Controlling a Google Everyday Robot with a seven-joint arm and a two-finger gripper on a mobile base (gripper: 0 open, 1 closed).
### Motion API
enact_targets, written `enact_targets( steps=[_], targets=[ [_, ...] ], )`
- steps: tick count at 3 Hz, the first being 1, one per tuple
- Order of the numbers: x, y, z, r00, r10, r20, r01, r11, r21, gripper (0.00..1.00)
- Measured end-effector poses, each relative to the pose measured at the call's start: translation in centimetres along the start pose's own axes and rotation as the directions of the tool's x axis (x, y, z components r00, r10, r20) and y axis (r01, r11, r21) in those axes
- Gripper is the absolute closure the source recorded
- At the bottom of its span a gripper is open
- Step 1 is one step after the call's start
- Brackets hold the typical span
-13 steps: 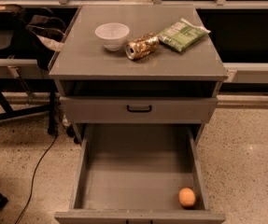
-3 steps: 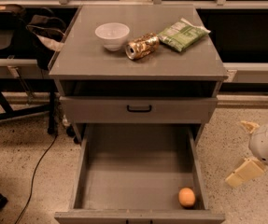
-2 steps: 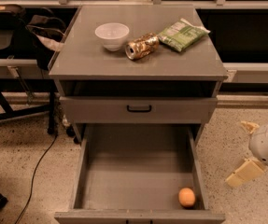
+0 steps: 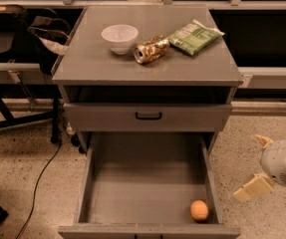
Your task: Pick orange from middle drawer and place on counter
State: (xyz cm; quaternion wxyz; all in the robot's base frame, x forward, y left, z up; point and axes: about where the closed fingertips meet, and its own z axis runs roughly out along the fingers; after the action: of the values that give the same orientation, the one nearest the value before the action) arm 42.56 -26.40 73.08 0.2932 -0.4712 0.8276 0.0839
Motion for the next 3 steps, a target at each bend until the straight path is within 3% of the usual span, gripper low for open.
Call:
enact_targets(
  steps=[2,3],
  targets=[
    [0.2,-0.3,4.5,0.998,0.060,0.030,-0.061,0.9977,0.029,0.00],
    [0.7,-0.3,6.8,0.996,0.087,0.015,-0.087,0.9958,0.027,0.00]
  ],
)
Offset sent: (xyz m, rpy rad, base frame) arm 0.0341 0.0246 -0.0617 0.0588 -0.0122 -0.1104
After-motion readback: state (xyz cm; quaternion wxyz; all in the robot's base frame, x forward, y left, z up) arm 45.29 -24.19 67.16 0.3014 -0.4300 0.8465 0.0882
